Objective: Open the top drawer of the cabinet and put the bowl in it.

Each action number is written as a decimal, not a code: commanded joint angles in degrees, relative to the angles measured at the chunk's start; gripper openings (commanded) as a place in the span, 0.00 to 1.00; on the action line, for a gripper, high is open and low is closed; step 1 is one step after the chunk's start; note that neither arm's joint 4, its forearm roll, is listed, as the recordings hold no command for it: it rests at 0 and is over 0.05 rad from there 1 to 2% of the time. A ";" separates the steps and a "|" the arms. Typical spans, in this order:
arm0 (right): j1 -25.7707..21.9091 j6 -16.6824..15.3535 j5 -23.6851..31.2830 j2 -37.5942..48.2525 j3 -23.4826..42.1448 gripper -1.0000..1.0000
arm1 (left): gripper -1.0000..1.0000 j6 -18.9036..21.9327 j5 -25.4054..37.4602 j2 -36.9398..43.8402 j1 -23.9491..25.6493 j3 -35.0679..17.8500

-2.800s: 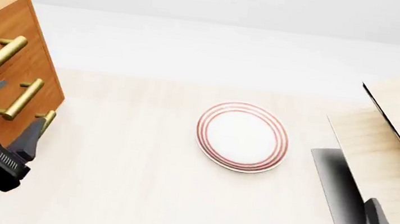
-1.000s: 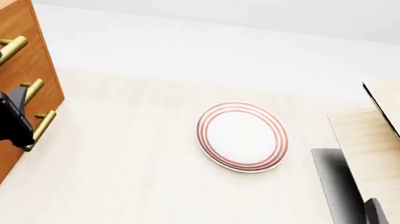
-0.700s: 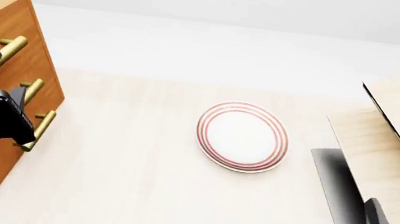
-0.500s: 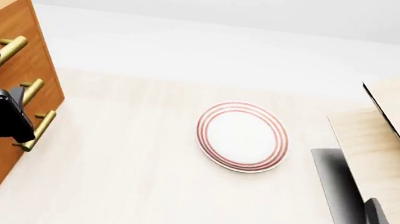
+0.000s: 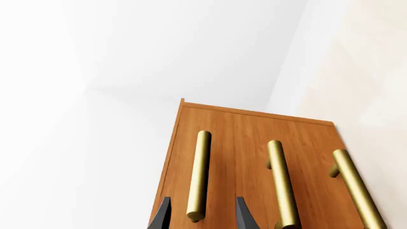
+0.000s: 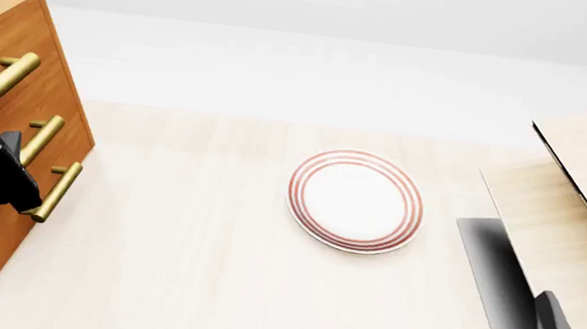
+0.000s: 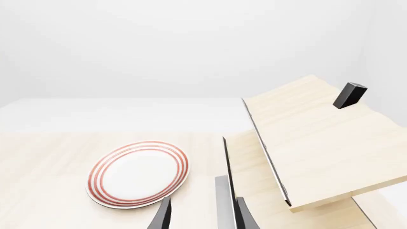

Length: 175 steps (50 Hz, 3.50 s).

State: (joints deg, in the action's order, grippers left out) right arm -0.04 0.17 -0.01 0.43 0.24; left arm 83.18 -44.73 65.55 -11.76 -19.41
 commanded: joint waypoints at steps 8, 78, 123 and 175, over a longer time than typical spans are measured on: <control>0.00 -0.04 -0.03 -0.08 -0.04 1.00 | 1.00 -0.20 -1.20 1.23 -1.70 -0.19; 0.02 -0.02 -0.01 -0.04 -0.04 1.00 | 0.00 0.32 -2.22 7.28 -4.39 -4.07; 0.02 -0.01 -0.02 -0.07 -0.04 1.00 | 0.00 2.67 1.64 4.58 5.71 -5.61; 0.00 -0.05 -0.02 -0.06 -0.04 1.00 | 0.00 2.32 5.65 0.38 15.96 -6.53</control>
State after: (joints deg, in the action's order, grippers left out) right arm -0.04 0.18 -0.01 0.43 0.24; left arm 85.66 -39.79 67.93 -0.74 -24.85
